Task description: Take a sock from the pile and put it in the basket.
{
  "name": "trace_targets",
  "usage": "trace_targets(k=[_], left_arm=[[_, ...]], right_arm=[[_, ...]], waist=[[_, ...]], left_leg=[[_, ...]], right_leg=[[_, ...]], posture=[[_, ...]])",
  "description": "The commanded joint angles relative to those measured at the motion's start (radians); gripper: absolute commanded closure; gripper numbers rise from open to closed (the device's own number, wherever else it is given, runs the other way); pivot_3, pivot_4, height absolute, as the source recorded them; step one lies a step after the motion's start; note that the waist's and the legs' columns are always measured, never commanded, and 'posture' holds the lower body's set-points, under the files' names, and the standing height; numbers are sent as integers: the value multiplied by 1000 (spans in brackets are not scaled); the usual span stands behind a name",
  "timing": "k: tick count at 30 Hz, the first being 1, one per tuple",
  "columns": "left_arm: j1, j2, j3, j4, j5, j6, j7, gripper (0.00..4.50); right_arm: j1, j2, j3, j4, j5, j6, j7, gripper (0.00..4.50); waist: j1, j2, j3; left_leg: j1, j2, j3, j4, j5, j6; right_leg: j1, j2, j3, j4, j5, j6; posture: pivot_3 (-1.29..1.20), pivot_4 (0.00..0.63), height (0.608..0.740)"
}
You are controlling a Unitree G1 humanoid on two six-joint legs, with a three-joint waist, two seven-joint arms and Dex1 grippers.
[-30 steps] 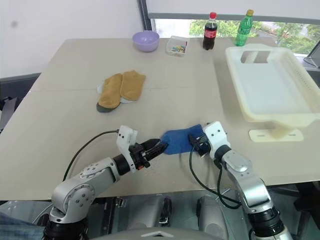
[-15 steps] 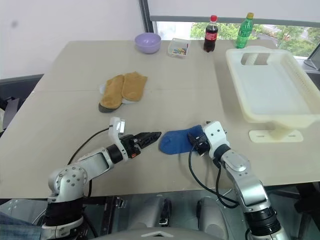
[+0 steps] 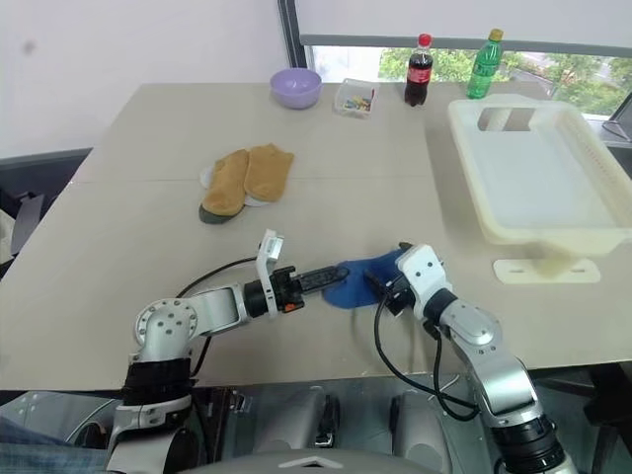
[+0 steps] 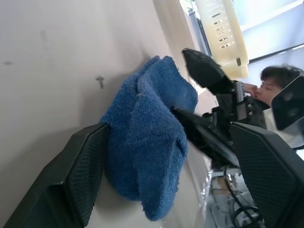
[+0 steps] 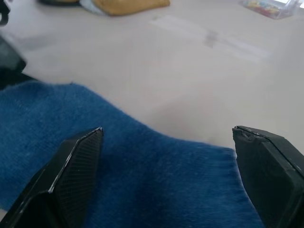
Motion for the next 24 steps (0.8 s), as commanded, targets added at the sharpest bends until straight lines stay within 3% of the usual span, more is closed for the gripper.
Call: trace_targets(k=[1,12,24], left_arm=[[10,-51,9,132,-45,91,-5,212],[-23,-96,71,171,-192,196,-40,212],[-46,-116,97,201,-183,171,-35,212]], right_arm=[[-1,-21,9,45,-56,12,-14,0],[-15,-22,-8,65,-59,12,-10,0],[-42,-73,-204,-120,174,162,82,0]], waist=[[0,0,-1],[-2,-2,-5],[-2,-3,-4]], left_leg=[[0,0,0,0,-1,1],[0,0,-2,0,-1,2],[-3,0,-3,-2,-2,3]], right_leg=[[0,0,0,0,0,0],[1,-2,0,-1,0,0],[-1,-7,-1,-2,0,0]], posture=[[0,150,740],[0,150,740],[0,150,740]])
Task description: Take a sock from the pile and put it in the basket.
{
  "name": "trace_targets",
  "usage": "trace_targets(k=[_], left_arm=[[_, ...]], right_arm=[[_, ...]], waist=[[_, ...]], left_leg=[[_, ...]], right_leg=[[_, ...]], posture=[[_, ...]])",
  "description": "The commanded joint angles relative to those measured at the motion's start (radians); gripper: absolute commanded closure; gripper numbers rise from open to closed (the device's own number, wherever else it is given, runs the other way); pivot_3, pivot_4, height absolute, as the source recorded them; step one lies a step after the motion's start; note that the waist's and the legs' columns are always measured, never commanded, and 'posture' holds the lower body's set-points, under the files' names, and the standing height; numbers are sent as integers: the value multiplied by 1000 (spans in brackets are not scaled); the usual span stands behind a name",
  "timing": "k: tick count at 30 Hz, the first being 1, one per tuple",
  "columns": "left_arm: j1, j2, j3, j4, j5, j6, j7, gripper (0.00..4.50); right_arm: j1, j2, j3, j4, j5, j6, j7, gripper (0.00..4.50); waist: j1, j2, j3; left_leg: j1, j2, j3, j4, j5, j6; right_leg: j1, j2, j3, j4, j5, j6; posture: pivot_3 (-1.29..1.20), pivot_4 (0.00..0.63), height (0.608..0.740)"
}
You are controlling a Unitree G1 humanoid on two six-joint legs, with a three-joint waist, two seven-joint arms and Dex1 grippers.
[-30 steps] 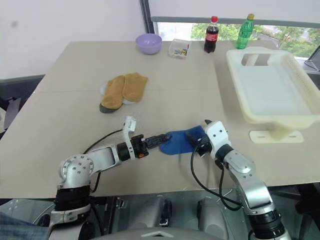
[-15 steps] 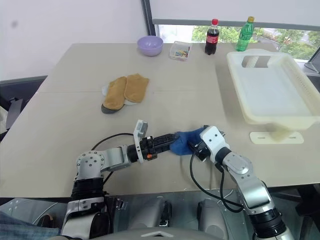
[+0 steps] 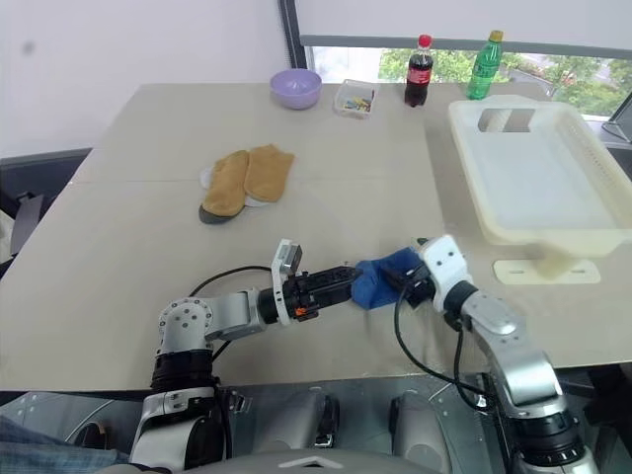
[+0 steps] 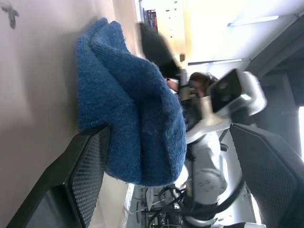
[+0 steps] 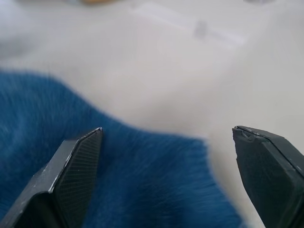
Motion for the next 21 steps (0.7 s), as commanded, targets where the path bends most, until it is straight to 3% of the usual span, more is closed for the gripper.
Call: trace_targets(k=[1,4,13,21], left_arm=[[-1,-10,-3,12,-14,3,-13,212],[-14,-24,-4,24,-14,-2,-13,212],[-72,-84,-15,75,10,-42,-15,212],[-119,-115,-12,139,50,-101,-30,212]], right_arm=[[-18,-19,-49,-22,19,26,-6,0],[5,-67,7,42,-69,6,-8,0],[23,-23,78,57,-87,37,-14,0],[13,-40,21,1,-58,91,-6,0]], waist=[[0,0,0],[1,0,0],[-3,-2,1],[-1,-3,2]], left_leg=[[0,0,0,0,0,0],[0,-1,0,0,0,1],[-1,-1,0,0,0,1],[-1,0,0,0,-1,1]], right_leg=[[0,0,0,0,0,0],[0,-1,0,0,0,0],[0,-1,0,-1,0,0],[-1,-1,-1,-1,0,0]], posture=[[0,150,740],[0,150,740],[0,150,740],[0,150,740]])
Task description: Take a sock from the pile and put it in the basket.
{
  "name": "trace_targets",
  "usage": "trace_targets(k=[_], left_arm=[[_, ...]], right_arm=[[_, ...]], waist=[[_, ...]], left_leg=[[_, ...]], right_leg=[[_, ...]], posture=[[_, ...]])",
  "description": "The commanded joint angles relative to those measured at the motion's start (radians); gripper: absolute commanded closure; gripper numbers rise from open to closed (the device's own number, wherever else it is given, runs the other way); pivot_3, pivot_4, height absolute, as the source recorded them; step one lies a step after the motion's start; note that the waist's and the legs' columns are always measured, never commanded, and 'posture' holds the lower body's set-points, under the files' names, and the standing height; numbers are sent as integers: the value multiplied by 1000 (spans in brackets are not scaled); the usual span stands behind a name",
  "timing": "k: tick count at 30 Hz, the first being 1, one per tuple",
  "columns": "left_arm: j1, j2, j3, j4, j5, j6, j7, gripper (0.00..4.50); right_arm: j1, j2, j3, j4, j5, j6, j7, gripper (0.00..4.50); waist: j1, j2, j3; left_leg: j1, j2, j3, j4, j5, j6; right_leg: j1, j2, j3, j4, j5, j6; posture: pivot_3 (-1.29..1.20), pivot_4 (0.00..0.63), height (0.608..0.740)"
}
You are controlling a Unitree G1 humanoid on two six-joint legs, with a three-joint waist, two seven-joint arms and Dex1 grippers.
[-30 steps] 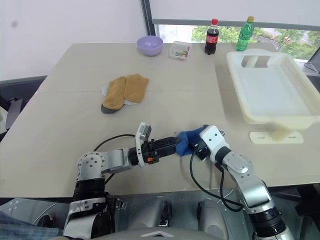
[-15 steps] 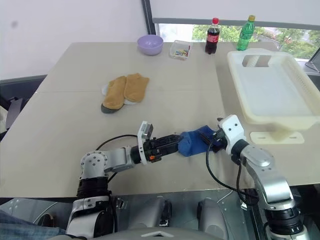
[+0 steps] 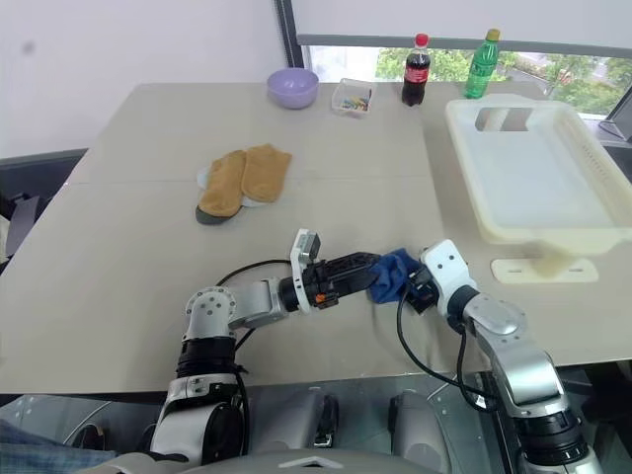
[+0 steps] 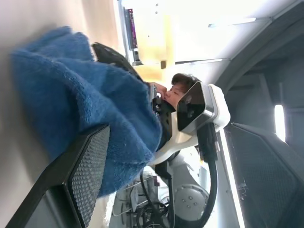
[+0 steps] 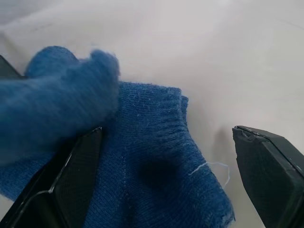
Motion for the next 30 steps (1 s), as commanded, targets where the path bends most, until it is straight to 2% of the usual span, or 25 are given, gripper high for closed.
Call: trace_targets(k=[1,8,11,16,25,30], left_arm=[[-21,-14,-3,27,14,-35,-21,212],[-63,-19,-20,77,60,-77,-66,212],[-83,-36,-21,93,67,-89,-76,212],[-107,-60,-34,108,85,-95,-91,212],[-138,-74,-26,124,100,-104,-105,212],[-144,-76,-29,131,106,-110,-113,212]], right_arm=[[10,-25,-31,-53,24,33,19,0],[-32,-104,-150,-191,151,313,40,0],[-5,-190,-199,-219,179,344,90,0],[51,-316,-261,-272,239,362,175,0],[-88,-267,-254,-372,388,534,111,0],[-147,-223,-142,-363,372,549,45,0]], waist=[[1,0,0],[2,0,1],[7,-1,2],[9,0,2],[6,-2,3],[3,-2,3]], left_leg=[[0,0,0,0,0,0],[-2,0,0,0,0,1],[-4,-1,-1,0,-1,1],[-16,-2,-1,1,0,1],[-16,-2,-2,1,-1,3],[-17,-2,-2,1,1,0]], right_leg=[[0,0,0,0,0,0],[-1,-1,-1,-1,0,0],[-2,-2,-2,-2,0,0],[-12,-2,-2,-3,2,4],[-12,2,-3,-3,2,4],[-12,2,-3,-3,3,4]], posture=[[0,150,740],[0,150,740],[0,150,740],[0,150,740],[0,150,740],[0,150,740]])
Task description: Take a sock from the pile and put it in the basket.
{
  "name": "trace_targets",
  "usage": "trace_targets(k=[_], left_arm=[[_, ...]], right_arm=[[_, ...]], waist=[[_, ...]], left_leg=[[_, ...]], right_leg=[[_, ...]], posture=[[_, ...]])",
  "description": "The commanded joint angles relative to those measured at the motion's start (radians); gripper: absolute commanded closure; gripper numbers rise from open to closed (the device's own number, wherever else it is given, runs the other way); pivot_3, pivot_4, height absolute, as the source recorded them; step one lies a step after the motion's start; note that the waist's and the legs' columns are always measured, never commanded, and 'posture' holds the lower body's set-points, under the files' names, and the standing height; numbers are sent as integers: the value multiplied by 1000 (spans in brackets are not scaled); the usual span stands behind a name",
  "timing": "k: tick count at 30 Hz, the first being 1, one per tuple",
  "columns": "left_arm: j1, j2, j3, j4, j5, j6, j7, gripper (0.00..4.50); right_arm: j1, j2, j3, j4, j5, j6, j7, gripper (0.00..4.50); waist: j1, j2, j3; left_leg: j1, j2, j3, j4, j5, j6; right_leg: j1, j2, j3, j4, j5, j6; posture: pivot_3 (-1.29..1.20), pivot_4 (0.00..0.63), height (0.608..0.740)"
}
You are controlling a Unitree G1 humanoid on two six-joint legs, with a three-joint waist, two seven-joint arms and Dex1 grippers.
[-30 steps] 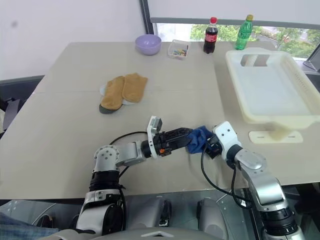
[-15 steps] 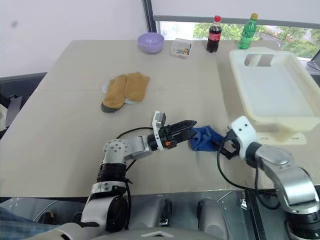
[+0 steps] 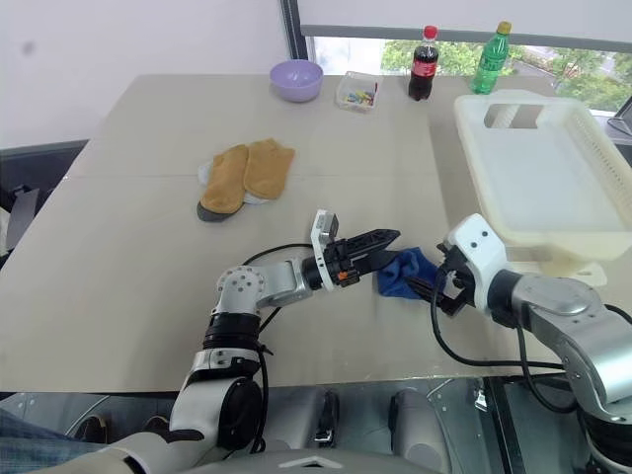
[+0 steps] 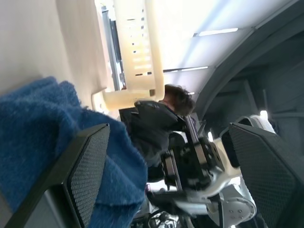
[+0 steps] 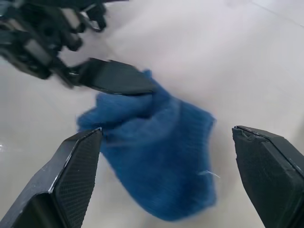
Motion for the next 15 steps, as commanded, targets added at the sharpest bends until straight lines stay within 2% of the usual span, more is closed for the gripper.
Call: trace_targets(k=[1,10,15], left_arm=[[-13,-12,-4,3,5,-9,-17,212],[-5,-21,-6,-8,22,-17,-26,212],[10,3,-11,-68,22,-35,-57,212]], right_arm=[[-35,31,73,-12,-23,-6,-58,0],[-103,99,150,55,-85,30,-181,0],[-66,30,142,97,-117,9,-160,0]], waist=[[-1,0,0],[0,0,0],[-1,0,0]], left_leg=[[0,0,0,0,0,0],[0,0,0,0,0,-1],[0,-1,0,0,1,-1]], right_leg=[[0,0,0,0,0,0],[0,1,0,0,0,0],[0,1,0,1,0,0]], posture=[[0,150,740],[0,150,740],[0,150,740]])
